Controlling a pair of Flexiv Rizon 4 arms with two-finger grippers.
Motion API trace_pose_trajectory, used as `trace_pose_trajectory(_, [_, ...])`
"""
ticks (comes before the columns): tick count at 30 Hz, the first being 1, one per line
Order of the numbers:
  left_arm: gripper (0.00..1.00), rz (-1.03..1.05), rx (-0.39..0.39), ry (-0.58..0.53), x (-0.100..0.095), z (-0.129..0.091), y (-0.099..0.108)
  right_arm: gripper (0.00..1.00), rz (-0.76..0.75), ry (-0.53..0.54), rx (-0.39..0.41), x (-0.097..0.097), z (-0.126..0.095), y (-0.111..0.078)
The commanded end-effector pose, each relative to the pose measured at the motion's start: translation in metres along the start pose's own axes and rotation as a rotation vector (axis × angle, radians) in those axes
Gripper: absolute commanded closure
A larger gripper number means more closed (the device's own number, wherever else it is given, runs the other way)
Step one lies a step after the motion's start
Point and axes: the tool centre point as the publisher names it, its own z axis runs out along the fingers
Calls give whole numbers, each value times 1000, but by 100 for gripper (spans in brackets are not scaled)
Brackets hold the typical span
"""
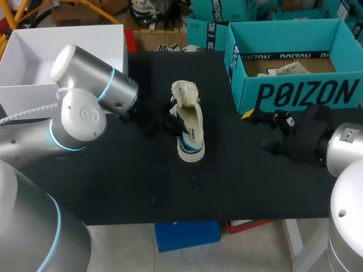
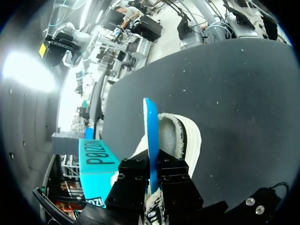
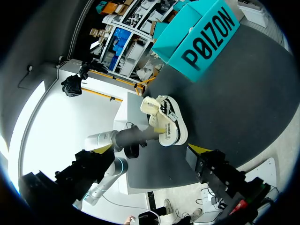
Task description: Take the shoe out of the shoebox, open the shoe tongue, remove and reinsert the insole, then place the shoe into the shoebox
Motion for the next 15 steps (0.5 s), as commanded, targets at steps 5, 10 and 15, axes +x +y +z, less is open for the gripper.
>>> trace_pose_trajectory(5, [100,-15,-57,1,1,5,8,0,16,57,215,-7,0,0])
trace_pose_trajectory(10, [38,-26,-61,-8,1,6,5,0,16,57,215,-7,0,0])
trace_pose_trajectory(15, [0,-33,-42,-43,-4,2,-6,0,16,57,215,-7,0,0])
